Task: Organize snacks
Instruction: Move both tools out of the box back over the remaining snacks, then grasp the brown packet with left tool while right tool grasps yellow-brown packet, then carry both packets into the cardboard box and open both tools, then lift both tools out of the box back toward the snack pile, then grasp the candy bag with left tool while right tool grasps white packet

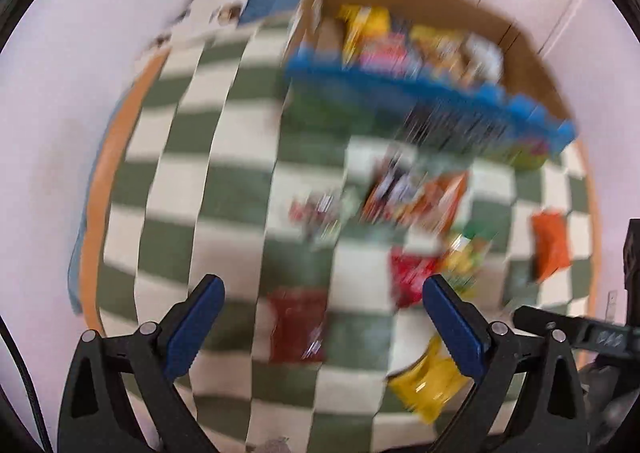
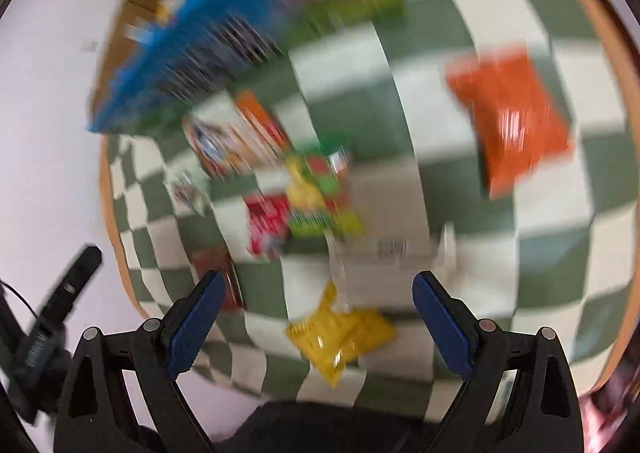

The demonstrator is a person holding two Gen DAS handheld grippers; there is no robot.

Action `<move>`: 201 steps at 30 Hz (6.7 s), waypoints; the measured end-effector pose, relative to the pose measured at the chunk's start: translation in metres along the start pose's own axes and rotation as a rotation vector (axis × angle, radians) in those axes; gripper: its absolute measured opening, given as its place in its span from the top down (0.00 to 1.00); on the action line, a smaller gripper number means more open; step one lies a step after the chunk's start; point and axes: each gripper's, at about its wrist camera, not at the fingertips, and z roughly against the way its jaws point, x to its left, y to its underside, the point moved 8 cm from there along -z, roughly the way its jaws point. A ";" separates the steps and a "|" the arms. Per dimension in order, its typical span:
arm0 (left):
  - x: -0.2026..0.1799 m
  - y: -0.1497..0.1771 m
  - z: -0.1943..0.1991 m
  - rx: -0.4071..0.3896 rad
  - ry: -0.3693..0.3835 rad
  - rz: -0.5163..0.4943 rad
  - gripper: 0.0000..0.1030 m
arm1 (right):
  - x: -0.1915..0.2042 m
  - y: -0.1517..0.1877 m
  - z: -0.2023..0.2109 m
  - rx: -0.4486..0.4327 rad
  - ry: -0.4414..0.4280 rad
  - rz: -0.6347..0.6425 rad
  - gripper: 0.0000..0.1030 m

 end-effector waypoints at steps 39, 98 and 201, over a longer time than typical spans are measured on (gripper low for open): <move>0.018 0.067 -0.148 0.318 0.040 0.067 0.49 | 0.033 0.035 -0.114 0.101 0.287 0.516 0.28; -0.116 -0.217 -0.007 0.062 0.391 -0.014 0.50 | 0.132 -0.181 0.147 -0.439 0.028 0.374 0.50; -0.160 0.003 -0.101 0.268 0.225 -0.118 0.20 | -0.114 -0.053 -0.011 -0.126 0.138 -0.039 0.20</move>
